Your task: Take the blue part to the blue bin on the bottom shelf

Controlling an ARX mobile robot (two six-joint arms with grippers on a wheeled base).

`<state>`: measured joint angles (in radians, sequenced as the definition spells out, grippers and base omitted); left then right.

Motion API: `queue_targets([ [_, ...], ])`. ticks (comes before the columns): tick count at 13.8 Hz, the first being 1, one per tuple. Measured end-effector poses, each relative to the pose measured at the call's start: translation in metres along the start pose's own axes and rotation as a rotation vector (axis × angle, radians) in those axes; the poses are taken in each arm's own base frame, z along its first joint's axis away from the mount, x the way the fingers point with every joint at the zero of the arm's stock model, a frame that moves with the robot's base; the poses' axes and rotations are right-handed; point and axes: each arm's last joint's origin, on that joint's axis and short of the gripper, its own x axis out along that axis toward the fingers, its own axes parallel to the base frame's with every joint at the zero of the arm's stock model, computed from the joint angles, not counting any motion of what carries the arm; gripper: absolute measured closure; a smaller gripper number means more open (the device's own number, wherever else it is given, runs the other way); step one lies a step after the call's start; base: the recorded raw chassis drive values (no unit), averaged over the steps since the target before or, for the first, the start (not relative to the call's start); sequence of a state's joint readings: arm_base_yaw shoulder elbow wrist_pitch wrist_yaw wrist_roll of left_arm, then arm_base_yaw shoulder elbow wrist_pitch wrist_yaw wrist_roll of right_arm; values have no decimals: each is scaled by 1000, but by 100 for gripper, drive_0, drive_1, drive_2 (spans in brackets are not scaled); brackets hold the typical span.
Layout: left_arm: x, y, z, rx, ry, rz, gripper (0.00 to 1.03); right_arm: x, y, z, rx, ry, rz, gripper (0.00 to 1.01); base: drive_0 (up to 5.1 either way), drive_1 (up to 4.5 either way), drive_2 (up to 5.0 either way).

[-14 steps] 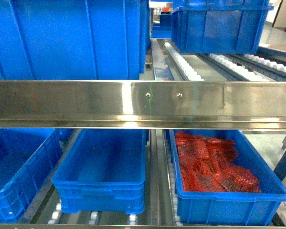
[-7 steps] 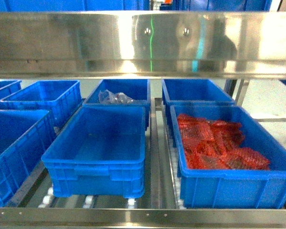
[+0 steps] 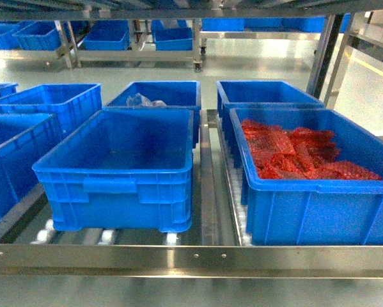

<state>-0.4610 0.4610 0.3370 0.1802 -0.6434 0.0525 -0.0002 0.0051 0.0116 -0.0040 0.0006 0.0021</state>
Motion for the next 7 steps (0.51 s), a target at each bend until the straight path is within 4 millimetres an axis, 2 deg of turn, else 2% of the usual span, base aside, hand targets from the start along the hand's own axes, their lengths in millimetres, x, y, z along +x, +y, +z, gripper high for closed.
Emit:
queue_targets([
  [7,0,0,0,0,-1,0,59,0,0,0,0,1,2,3,0,0,0],
])
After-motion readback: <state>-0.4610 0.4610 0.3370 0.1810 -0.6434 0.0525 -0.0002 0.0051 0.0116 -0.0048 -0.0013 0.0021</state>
